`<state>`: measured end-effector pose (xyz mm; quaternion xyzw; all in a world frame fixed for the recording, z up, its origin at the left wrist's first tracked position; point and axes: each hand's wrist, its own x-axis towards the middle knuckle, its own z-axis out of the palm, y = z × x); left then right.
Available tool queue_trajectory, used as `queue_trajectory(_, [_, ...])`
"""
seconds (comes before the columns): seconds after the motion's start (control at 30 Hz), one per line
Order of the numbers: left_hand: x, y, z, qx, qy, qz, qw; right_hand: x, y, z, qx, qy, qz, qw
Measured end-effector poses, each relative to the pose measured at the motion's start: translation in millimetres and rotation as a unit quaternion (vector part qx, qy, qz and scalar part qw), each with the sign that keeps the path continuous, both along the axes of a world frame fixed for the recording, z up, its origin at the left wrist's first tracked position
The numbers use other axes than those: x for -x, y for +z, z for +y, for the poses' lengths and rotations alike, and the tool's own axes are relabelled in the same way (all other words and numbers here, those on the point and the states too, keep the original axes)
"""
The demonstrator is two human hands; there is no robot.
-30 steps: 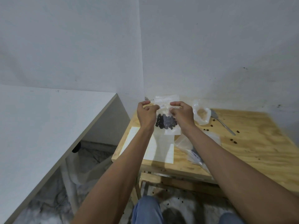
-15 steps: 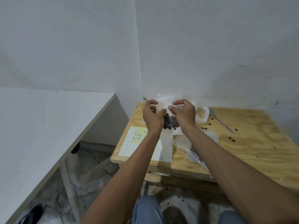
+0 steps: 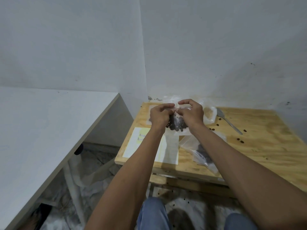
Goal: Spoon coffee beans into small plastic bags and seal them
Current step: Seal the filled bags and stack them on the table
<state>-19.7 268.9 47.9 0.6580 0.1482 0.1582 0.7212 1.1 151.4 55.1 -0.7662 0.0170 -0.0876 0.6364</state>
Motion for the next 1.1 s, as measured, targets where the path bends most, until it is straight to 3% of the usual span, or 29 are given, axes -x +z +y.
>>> queue_trajectory(0.2, [-6, -2, 13, -0.026, -0.015, 0.004, 1.000, -11, -4, 6, -0.002, 0.024, 0.012, 1.000])
queue_trajectory(0.37, [-19, -6, 50, -0.058, -0.084, 0.001, 0.995, -31, -3, 16, -0.031, 0.046, 0.038, 0.998])
queue_trajectory(0.47, [-33, -14, 65, -0.078, -0.025, -0.008, 0.997, -44, -6, 32, -0.024, 0.070, 0.059, 0.995])
queue_trajectory(0.6, [-60, -32, 84, -0.094, 0.057, 0.021, 0.994, -59, -16, 50, 0.053, 0.108, 0.086, 0.989])
queue_trajectory(0.73, [-80, -51, 99, -0.135, 0.084, 0.055, 0.986, -77, -31, 67, 0.089, 0.074, 0.092, 0.989])
queue_trajectory(0.9, [-91, -56, 106, -0.207, 0.042, 0.060, 0.976, -97, -49, 81, 0.145, 0.041, 0.096, 0.984])
queue_trajectory(1.1, [-95, -71, 116, -0.293, 0.016, 0.112, 0.949, -101, -57, 85, 0.274, 0.083, 0.094, 0.953])
